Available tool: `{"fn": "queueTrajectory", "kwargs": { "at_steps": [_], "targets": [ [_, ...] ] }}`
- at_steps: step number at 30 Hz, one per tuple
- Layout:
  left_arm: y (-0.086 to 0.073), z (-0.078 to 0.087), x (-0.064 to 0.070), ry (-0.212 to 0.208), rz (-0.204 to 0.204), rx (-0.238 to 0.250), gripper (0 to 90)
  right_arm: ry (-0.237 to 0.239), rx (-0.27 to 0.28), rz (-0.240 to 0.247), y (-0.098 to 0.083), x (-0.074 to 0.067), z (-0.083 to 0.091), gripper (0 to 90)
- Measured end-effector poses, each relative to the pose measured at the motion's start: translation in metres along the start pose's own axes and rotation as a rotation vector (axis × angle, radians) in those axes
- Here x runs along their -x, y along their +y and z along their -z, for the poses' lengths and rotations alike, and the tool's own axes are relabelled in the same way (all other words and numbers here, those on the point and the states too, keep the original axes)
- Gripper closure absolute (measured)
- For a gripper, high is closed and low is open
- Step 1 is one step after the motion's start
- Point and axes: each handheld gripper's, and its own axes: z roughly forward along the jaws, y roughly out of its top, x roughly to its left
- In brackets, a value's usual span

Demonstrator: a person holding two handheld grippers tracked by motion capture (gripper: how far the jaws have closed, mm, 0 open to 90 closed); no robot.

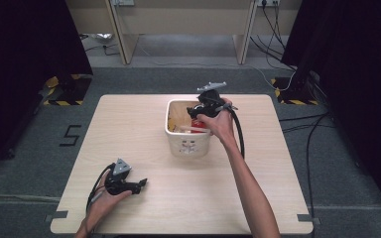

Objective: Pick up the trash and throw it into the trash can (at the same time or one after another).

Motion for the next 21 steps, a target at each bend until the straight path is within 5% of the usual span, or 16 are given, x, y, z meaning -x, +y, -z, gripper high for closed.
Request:
{"fn": "queueTrajectory", "kwargs": {
  "at_steps": [21],
  "targets": [
    [0.0,0.0,0.0,0.001,0.001,0.002,14.8,-0.038,0.052,-0.018,-0.006,0.02,0.034,28.0]
  ]
}}
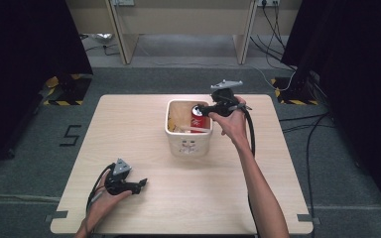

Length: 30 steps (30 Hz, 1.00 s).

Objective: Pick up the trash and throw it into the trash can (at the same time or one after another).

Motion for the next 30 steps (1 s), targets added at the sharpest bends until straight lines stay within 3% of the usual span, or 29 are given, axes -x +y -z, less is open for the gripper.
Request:
{"fn": "queueTrajectory", "kwargs": {
  "at_steps": [18,30],
  "targets": [
    [0.0,0.0,0.0,0.0,0.0,0.0,14.8,-0.023,0.02,0.006,-0.015,0.011,0.022,20.4],
    [0.0,0.0,0.0,0.001,0.0,0.001,14.8,-0.029,0.026,0.004,-0.029,0.019,0.035,19.9]
  ]
}}
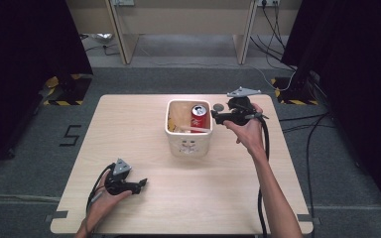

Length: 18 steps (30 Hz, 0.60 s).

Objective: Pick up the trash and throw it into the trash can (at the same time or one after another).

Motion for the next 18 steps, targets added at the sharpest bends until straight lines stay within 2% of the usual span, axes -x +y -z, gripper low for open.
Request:
{"fn": "queueTrajectory", "kwargs": {
  "at_steps": [18],
  "targets": [
    [0.0,0.0,0.0,0.001,0.0,0.0,14.8,-0.016,-0.019,-0.015,-0.027,0.011,0.009,20.0]
  ]
}}
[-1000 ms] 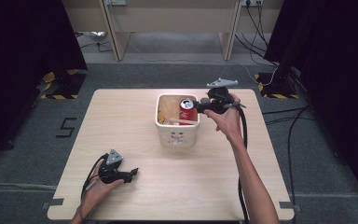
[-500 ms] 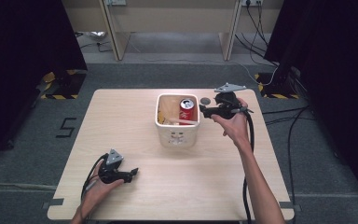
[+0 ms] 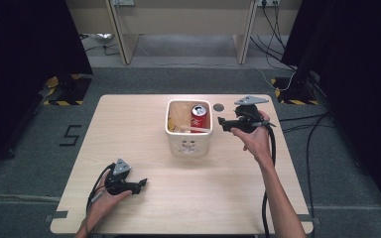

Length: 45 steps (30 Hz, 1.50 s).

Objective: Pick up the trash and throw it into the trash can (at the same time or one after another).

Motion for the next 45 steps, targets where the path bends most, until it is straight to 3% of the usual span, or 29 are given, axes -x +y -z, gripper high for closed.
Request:
{"fn": "queueTrajectory", "kwargs": {
  "at_steps": [16,45],
  "targets": [
    [0.0,0.0,0.0,-0.001,0.0,0.001,14.8,-0.008,-0.001,0.003,-0.021,0.005,0.011,20.0],
    [0.0,0.0,0.0,0.001,0.002,0.003,14.8,0.008,-0.011,0.037,-0.059,-0.01,0.027,17.7]
  ]
}}
